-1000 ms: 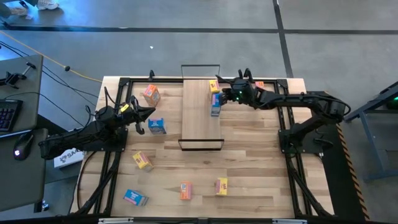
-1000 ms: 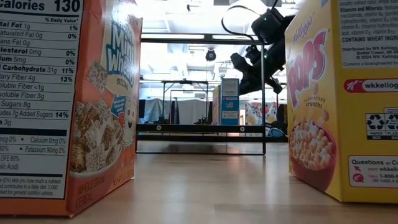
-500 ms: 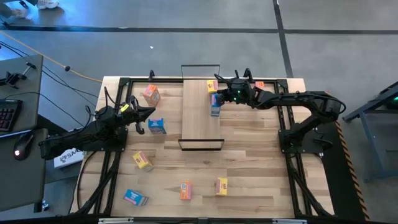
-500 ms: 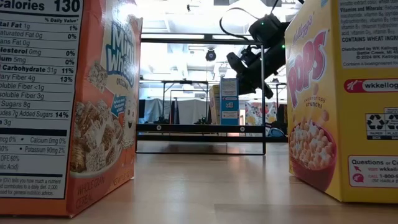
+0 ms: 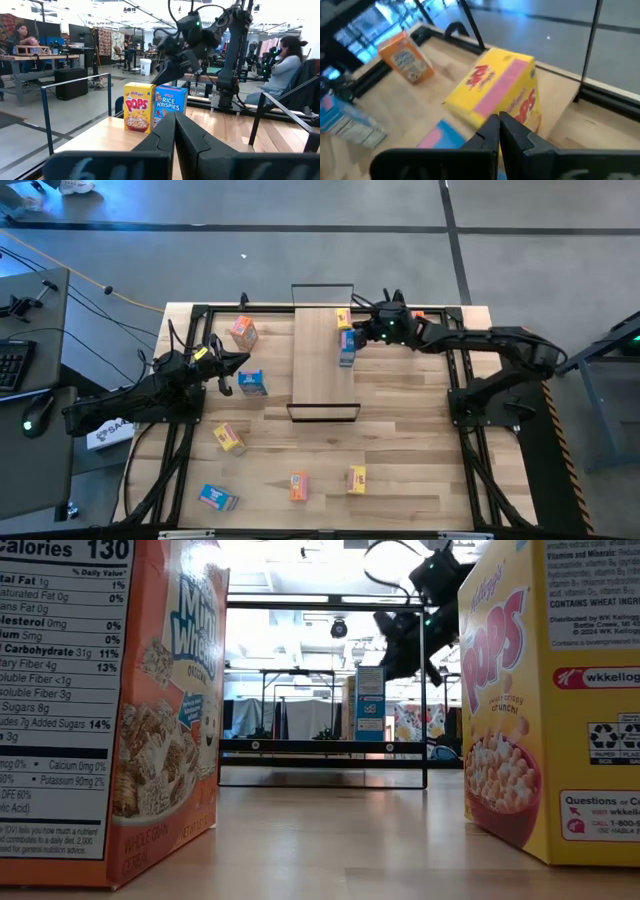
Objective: Stack cereal on shelf
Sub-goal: Put the bottom right blue cereal box on the shelf, then put the top right orange cereal box on the shelf
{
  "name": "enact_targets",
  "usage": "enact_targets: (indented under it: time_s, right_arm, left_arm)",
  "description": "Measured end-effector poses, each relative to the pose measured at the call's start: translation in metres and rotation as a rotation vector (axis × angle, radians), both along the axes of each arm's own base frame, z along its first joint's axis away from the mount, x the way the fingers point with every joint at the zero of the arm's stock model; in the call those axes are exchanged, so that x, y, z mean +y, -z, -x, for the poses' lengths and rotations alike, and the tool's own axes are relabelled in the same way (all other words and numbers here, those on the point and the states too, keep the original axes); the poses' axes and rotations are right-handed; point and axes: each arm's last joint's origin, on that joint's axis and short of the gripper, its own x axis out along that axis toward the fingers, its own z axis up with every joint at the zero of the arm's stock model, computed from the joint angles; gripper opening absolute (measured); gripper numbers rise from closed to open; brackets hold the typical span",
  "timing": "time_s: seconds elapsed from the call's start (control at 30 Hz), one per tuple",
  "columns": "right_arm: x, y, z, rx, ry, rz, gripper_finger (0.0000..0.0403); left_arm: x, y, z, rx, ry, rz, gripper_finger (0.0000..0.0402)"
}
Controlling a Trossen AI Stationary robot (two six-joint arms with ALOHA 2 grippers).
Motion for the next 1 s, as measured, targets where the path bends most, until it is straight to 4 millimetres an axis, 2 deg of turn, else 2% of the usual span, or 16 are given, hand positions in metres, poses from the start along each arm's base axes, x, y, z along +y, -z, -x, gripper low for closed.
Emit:
enact_targets:
  time_s: [0.13,0.33,0.47,0.57,0.67,1.0]
  right_arm:
    - [0.007,-0.026,0.023,0.199,0.037,-0.055,0.0049]
    - [0.014,-0.059,0.049,0.483,0.227,-0.106,0.0172]
    - [0.011,-0.058,0.062,0.526,0.393,-0.213,0.0263]
    - [0.006,-0.051,0.075,0.553,0.510,-0.289,0.0307]
    - [-0.002,-0.043,0.084,0.568,0.590,-0.307,0.0325]
    - [-0.036,-0.024,0.102,0.508,0.665,-0.275,0.0328]
  left_arm:
    - [0.000,0.000,0.000,0.000,0.000,0.000,0.0000]
    - [0.000,0.000,0.000,0.000,0.000,0.000,0.0000]
    - [0.000,0.000,0.000,0.000,0.000,0.000,0.0000]
    - [0.000,0.000,0.000,0.000,0.000,0.000,0.0000]
    - [0.000,0.000,0.000,0.000,0.000,0.000,0.0000]
    - [0.000,0.000,0.000,0.000,0.001,0.001,0.0000]
